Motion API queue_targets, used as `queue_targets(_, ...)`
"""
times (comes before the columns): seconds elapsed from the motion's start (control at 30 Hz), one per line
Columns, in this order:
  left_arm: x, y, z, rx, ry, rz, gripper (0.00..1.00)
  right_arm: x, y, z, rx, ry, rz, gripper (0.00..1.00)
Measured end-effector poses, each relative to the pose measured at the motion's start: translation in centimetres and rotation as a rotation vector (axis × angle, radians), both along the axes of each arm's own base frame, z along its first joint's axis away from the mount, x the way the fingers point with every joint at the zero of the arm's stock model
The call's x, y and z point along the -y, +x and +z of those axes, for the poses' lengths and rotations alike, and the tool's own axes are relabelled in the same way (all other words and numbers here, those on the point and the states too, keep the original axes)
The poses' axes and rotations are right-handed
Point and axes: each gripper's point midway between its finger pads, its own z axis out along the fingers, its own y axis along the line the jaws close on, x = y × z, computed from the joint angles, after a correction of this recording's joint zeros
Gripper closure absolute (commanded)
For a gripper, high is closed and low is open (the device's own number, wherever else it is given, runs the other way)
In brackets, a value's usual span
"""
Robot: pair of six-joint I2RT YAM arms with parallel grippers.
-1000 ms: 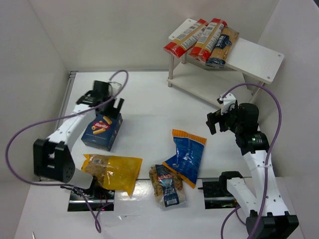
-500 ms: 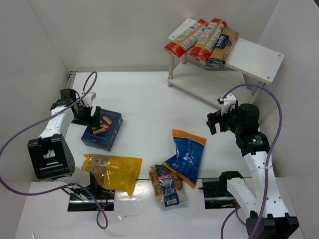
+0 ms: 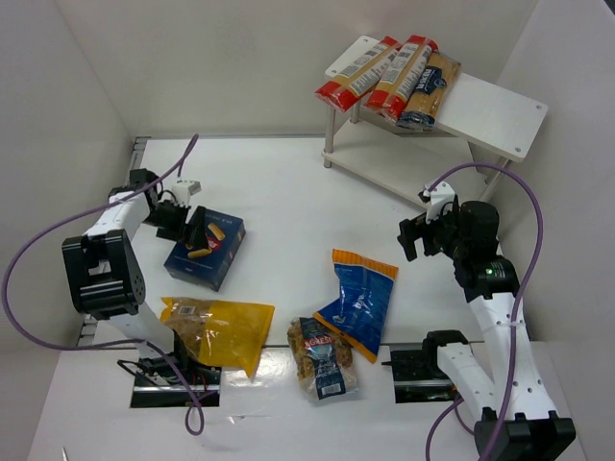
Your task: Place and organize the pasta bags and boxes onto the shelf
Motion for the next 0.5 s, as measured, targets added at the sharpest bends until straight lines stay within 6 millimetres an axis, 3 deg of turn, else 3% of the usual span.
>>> queue_targets(0.27, 5.6, 1.4, 0.1, -0.007, -0.025, -0.160, 0.01, 0.1, 0.0, 0.0, 0.000, -0.003, -0.006, 0.02)
queue_targets(0.5, 11.9, 3.5, 0.3, 0.000, -0.035, -0.275, 0.01, 0.2, 0.1, 0.0, 0.000, -0.005, -0.010, 0.02)
